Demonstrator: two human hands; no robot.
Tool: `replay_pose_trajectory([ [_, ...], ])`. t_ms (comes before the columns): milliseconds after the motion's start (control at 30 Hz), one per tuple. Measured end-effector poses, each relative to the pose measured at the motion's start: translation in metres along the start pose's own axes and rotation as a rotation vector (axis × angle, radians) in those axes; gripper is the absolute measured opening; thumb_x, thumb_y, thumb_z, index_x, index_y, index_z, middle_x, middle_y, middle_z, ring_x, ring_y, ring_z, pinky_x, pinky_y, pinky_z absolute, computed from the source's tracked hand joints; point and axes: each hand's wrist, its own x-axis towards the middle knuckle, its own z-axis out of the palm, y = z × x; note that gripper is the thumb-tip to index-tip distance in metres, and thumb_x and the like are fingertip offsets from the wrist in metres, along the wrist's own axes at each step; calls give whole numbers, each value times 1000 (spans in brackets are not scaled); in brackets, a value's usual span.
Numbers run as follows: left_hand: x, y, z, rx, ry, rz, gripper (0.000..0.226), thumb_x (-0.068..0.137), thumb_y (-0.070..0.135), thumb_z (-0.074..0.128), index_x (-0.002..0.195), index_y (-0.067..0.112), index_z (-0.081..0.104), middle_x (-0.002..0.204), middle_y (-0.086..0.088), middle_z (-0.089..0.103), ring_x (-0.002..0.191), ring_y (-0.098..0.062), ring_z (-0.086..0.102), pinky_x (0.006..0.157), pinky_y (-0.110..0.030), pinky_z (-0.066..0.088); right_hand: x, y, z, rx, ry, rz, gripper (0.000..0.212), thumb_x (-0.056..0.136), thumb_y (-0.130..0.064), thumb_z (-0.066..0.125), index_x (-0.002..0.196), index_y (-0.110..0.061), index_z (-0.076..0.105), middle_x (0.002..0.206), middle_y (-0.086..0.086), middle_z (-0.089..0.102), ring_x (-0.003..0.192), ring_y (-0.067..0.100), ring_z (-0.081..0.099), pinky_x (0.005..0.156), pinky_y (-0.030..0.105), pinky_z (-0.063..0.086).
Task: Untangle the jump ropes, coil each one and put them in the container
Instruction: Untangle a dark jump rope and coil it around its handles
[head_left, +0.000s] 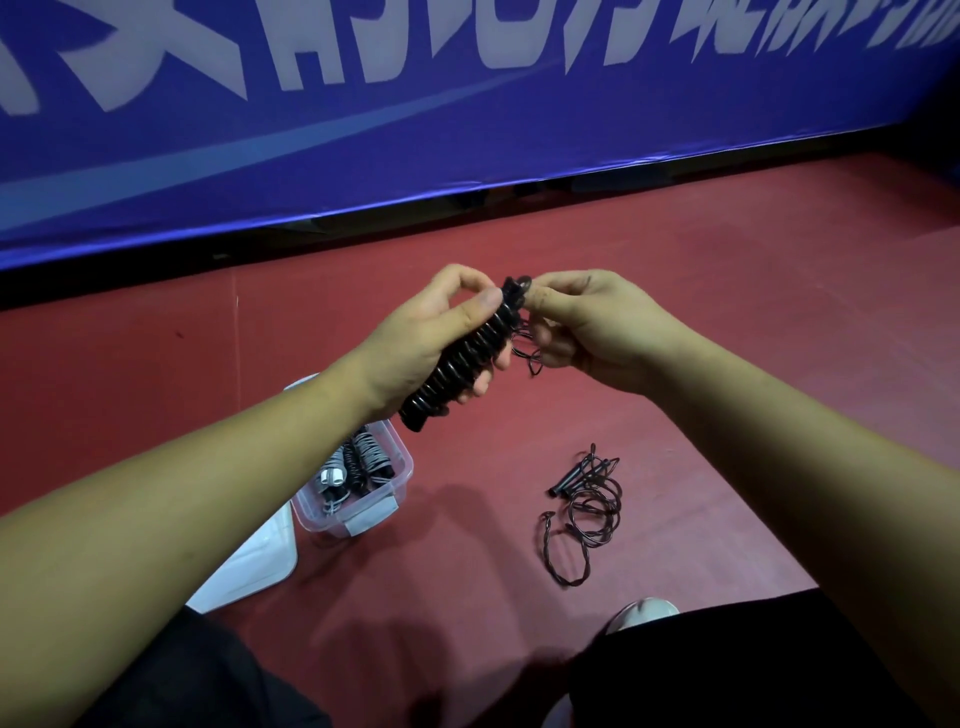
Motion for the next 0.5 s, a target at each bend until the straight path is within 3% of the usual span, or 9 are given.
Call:
replay_pose_trajectory([
  [100,2,1,2,-59,22,7,42,88,44,66,121,31,45,76,-18,60,54,-26,54,51,-29,43,-2,-2,1,-88,16,31,30,95,-29,66,78,-5,66,52,6,45,44,15,29,46,24,26],
  [200,3,3,3,-93,39,4,25,93,38,56,110,22,48,75,-17,61,51,-24,54,45,-26,44,-3,-1,3,-188,56,36,39,94,-38,66,78,-3,68,55,9,51,44,16,36,48,26,30],
  [267,2,3,6,-137,28,1,20,96,36,52,106,19,47,75,-18,61,51,-24,54,44,-25,43,-2,0,3,-303,102,-9,40,96,-41,63,81,-5,70,58,8,59,47,19,44,55,36,35],
  [367,4,-1,7,-241,11,-12,16,97,38,49,97,22,44,77,-18,59,50,-22,53,44,-24,42,-2,-3,2,-388,165,-137,23,99,-30,59,96,-11,72,64,1,66,53,18,55,60,40,41],
  [500,4,0,5,-500,-90,-113,33,94,48,47,114,23,37,76,-11,57,48,-17,51,41,-22,42,-6,-9,-1,-328,166,-225,11,95,-6,64,103,0,68,62,-5,65,52,9,56,53,22,44],
])
